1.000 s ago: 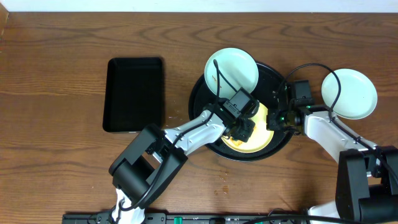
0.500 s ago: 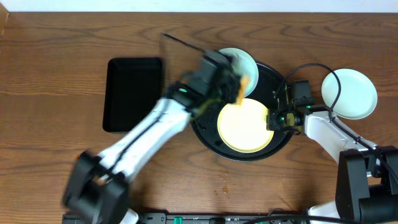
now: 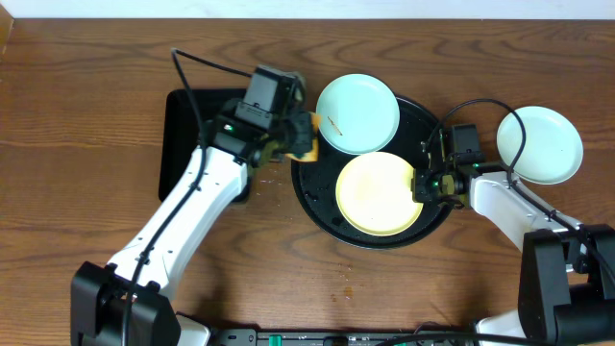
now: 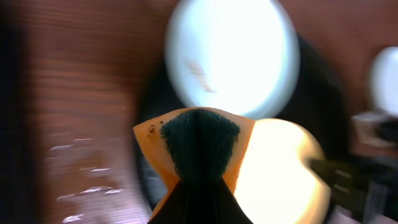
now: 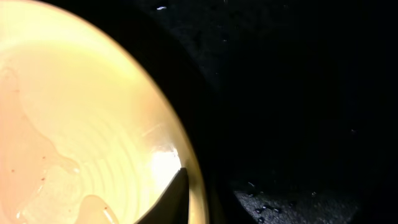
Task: Clean dirty plates on tray and stack at the side
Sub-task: 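Return the sponge to the black tray with the left gripper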
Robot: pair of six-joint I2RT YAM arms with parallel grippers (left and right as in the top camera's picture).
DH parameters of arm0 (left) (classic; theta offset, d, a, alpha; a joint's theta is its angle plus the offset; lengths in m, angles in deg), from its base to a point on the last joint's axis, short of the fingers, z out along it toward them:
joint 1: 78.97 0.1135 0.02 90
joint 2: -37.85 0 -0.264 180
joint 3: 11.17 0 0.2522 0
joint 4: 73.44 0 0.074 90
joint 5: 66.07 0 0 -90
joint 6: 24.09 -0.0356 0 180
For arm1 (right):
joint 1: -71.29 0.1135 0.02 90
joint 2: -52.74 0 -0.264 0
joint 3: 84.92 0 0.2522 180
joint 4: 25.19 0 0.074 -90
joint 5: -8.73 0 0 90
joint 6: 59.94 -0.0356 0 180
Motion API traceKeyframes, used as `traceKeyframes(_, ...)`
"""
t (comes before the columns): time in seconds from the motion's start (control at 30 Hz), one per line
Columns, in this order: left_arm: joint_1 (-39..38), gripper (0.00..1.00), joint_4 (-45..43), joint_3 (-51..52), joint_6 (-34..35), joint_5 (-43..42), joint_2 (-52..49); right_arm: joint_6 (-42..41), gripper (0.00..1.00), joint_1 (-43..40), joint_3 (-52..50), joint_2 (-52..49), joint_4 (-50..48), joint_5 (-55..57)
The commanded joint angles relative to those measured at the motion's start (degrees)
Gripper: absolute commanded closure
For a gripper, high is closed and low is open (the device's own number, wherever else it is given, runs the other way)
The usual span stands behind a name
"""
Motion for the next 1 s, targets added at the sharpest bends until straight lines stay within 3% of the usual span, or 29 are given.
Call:
traceKeyframes(0.0, 3.26, 0.92, 3.02, 0.66, -4.48, 14.47, -0.11, -0.57, 0.82, 0.22, -1.38, -1.42, 0.63, 1.77)
traceKeyframes(0.13, 7.63, 0.92, 6.29, 1.51, -5.66, 22.36, -0.33, -0.57, 0.77, 0.22, -1.38, -1.42, 0.66, 1.75)
traceKeyframes(0.33, 14.58, 0.92, 3.67, 3.10, -8.52, 22.32, -3.72, -0.57, 0.67, 0.22, -1.38, -1.42, 0.66, 1.77)
traceKeyframes(0.47, 18.18, 0.92, 0.44, 3.19, -9.27, 22.08, -8.87, -0.57, 0.66, 0.20, -1.40, -1.42, 0.66, 1.79)
traceKeyframes(0.77, 19.43, 0.90, -3.91, 3.19, -14.14, 17.97, -20.20, -0.57, 0.61, 0.22, -1.40, -1.42, 0.66, 1.79)
traceKeyframes(0.8, 19.45, 0.83, -4.37, 3.19, -14.64, 18.01, -20.87, -0.57, 0.60, 0.22, -1.40, -1.42, 0.66, 1.77)
traceKeyframes(0.9, 19.50, 0.39, -5.14, 3.19, -14.86, 17.99, -21.88, -0.57, 0.54, 0.22, -1.40, -1.42, 0.66, 1.79)
traceKeyframes(0.97, 19.47, 0.22, -5.14, 3.19, -14.86, 17.99, -21.88, -0.57, 0.56, 0.20, -1.40, -1.42, 0.63, 1.79)
